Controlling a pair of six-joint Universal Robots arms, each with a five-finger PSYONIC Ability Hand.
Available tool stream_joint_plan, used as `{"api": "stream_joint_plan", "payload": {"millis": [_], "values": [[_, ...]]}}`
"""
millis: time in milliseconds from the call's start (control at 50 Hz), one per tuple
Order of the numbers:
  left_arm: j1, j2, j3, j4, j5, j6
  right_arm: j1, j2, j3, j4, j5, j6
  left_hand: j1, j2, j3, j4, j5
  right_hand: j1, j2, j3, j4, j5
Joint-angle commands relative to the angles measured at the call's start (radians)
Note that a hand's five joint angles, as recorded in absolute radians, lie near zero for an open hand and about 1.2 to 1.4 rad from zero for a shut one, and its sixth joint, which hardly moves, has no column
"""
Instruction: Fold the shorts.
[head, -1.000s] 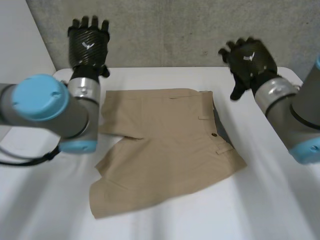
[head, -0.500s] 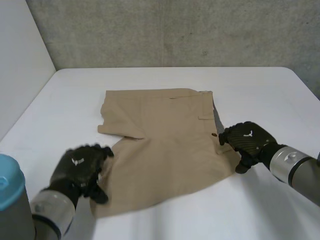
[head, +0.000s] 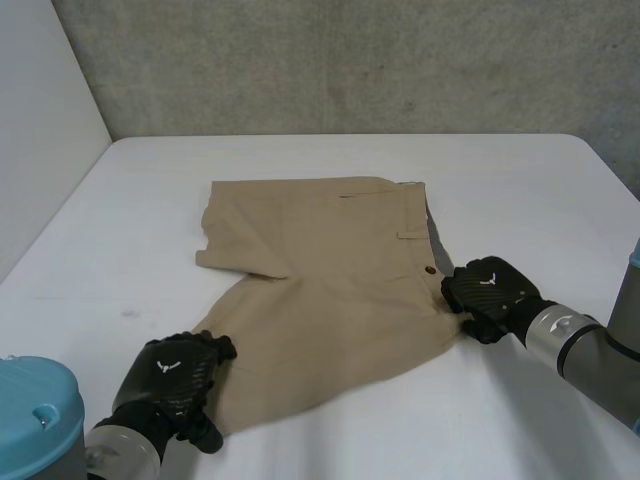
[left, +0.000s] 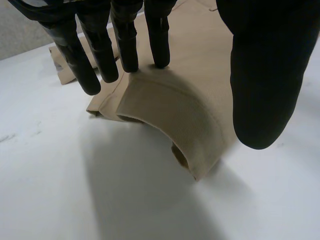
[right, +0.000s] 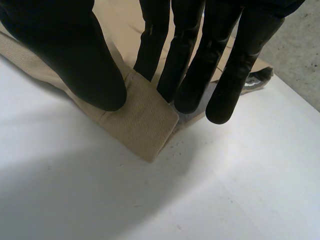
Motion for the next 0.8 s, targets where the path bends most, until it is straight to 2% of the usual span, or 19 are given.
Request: {"api": "stream_joint_plan", "payload": {"millis": [20, 120, 340, 420, 500, 540, 580, 640, 680, 800], "values": [[0.0, -0.037, 0.0, 0.029, -0.002, 0.002, 0.005, -0.014, 0.005, 0.002, 0.004, 0.008, 0.078, 0.076, 0.075, 0.072, 0.07, 0.513, 0.22, 0.217, 0.209, 0.278], [0.0, -0.064, 0.003, 0.058, -0.013, 0.02, 0.005, -0.016, 0.011, 0.006, 0.011, 0.018, 0.087, 0.085, 0.084, 0.081, 0.079, 0.513, 0.22, 0.217, 0.209, 0.278], [-0.003, -0.095, 0.008, 0.085, -0.044, 0.038, 0.005, -0.022, 0.016, 0.011, 0.013, 0.019, 0.254, 0.252, 0.251, 0.248, 0.246, 0.513, 0.22, 0.217, 0.209, 0.278], [-0.001, -0.124, 0.011, 0.113, -0.044, 0.038, 0.005, -0.023, 0.017, 0.011, 0.016, 0.019, 0.412, 0.41, 0.409, 0.407, 0.405, 0.513, 0.22, 0.217, 0.209, 0.278], [-0.001, -0.153, 0.009, 0.157, -0.044, 0.04, 0.005, -0.031, 0.017, 0.014, 0.025, 0.021, 0.699, 0.697, 0.697, 0.694, 0.692, 0.513, 0.22, 0.217, 0.209, 0.278], [-0.001, -0.159, 0.014, 0.17, -0.045, 0.04, 0.005, -0.039, 0.019, 0.014, 0.037, 0.019, 0.922, 0.92, 0.92, 0.917, 0.915, 0.513, 0.22, 0.217, 0.209, 0.278], [0.0, -0.153, 0.019, 0.17, -0.045, 0.04, 0.005, -0.052, 0.028, 0.02, 0.062, 0.019, 1.005, 1.003, 1.002, 1.0, 0.997, 0.513, 0.22, 0.217, 0.209, 0.278], [-0.004, -0.109, 0.037, 0.161, -0.047, 0.041, 0.005, -0.074, 0.033, 0.042, 0.092, 0.016, 1.005, 1.003, 1.002, 1.0, 0.998, 0.513, 0.22, 0.217, 0.209, 0.278], [-0.001, -0.024, 0.043, 0.13, -0.045, 0.041, 0.003, -0.105, 0.036, 0.086, 0.125, 0.016, 1.005, 1.003, 1.002, 1.0, 0.998, 0.513, 0.22, 0.217, 0.209, 0.278], [0.0, 0.158, 0.074, 0.009, -0.031, 0.04, 0.0, -0.212, 0.036, 0.275, 0.14, 0.004, 1.005, 1.003, 1.002, 1.0, 0.998, 0.513, 0.22, 0.217, 0.209, 0.278]]}}
